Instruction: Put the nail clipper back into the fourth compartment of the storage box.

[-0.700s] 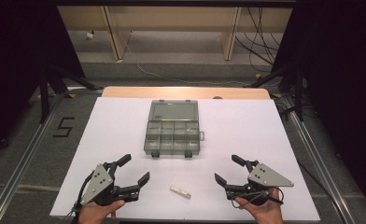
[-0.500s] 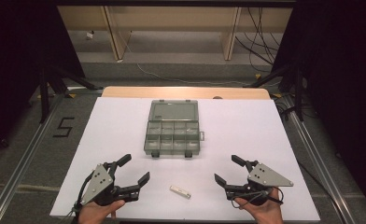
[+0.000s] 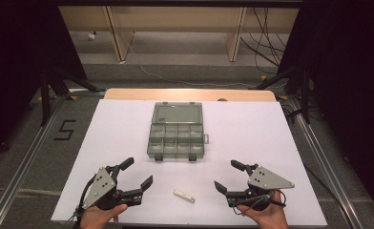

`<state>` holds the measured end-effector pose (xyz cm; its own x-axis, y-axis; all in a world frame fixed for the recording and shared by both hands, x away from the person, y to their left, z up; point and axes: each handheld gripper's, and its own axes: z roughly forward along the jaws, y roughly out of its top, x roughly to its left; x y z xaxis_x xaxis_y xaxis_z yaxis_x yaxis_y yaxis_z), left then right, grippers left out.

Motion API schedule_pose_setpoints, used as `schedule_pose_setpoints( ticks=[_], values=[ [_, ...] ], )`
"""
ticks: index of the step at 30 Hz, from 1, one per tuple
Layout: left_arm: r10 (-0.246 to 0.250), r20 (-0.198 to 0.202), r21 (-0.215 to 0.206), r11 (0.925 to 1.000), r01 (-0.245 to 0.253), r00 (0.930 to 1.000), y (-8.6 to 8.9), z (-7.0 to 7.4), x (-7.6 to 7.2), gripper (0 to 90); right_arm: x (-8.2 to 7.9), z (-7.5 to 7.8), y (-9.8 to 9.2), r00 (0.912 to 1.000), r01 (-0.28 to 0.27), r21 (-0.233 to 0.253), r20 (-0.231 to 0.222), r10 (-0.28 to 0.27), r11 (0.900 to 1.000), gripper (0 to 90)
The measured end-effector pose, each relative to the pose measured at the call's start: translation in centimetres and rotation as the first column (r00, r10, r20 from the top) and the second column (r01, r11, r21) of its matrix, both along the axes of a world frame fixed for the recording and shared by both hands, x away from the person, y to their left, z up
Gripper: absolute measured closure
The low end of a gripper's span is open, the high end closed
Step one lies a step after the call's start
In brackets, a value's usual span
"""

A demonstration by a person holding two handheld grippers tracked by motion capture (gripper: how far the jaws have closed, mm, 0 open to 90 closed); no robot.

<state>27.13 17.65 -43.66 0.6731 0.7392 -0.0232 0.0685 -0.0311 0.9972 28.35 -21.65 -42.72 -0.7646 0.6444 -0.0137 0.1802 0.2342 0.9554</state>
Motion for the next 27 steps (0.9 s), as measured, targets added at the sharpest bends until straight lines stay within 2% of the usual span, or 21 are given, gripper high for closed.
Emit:
schedule_pose_setpoints(
  ticks=[1,2,4,6,7,9,10,11,18,20,22,27],
  values=[
    [0.001,-0.003,0.0,1.0,-0.001,1.0,0.0,0.0,0.0,15.7,0.0,0.1,0.2,0.9999,-0.013,-0.014,0.006,0.013,1.0,16.3],
    [0.003,-0.005,-0.001,1.0,-0.003,1.0,0.0,0.0,0.0,15.7,0.0,0.2,0.4,0.9989,-0.046,-0.027,-0.011,0.046,0.999,16.3],
    [0.006,-0.01,-0.005,1.0,-0.006,0.9999,0.0,0.0,-0.1,15.7,-0.1,0.3,1.0,0.9971,-0.074,-0.028,-0.022,0.073,0.997,16.7],
    [0.004,-0.006,-0.002,1.0,-0.005,1.0,0.0,0.0,0.0,15.7,-0.2,0.4,1.7,0.994,-0.108,-0.076,-0.022,0.107,0.991,16.7],
    [0.004,-0.006,-0.002,1.0,-0.004,1.0,0.0,0.0,0.0,15.7,-0.2,0.5,2.0,0.9919,-0.127,-0.116,-0.02,0.126,0.985,16.7],
    [0.005,-0.009,-0.003,1.0,-0.005,1.0,0.0,0.0,-0.1,15.7,-0.3,0.6,2.2,0.9908,-0.135,-0.128,-0.031,0.132,0.982,16.8],
    [0.003,-0.004,0.0,1.0,-0.003,1.0,0.0,0.0,0.0,15.7,-0.2,0.7,2.5,0.9878,-0.155,-0.146,-0.037,0.151,0.977,16.9],
    [0.005,-0.007,-0.003,1.0,-0.005,1.0,0.0,0.0,-0.1,15.7,-0.1,0.7,2.9,0.982,-0.186,-0.164,-0.062,0.178,0.969,17.8],
    [0.004,-0.003,0.004,1.0,-0.004,1.0,0.0,0.0,0.0,15.7,0.2,0.6,4.1,0.9707,-0.236,-0.256,-0.105,0.216,0.937,21.1],
    [0.004,-0.005,0.002,1.0,-0.004,1.0,0.0,0.0,-0.1,15.7,0.4,0.6,4.4,0.9669,-0.251,-0.285,-0.12,0.225,0.925,22.0],
    [0.005,-0.005,0.004,1.0,-0.005,1.0,0.0,0.0,0.0,15.7,0.5,0.7,4.9,0.9609,-0.273,-0.321,-0.133,0.243,0.907,23.7],
    [0.005,-0.007,-0.003,1.0,-0.005,1.0,0.0,0.0,-0.1,15.7,1.4,0.4,6.5,0.9431,-0.328,-0.408,-0.196,0.269,0.852,24.5]
  ],
)
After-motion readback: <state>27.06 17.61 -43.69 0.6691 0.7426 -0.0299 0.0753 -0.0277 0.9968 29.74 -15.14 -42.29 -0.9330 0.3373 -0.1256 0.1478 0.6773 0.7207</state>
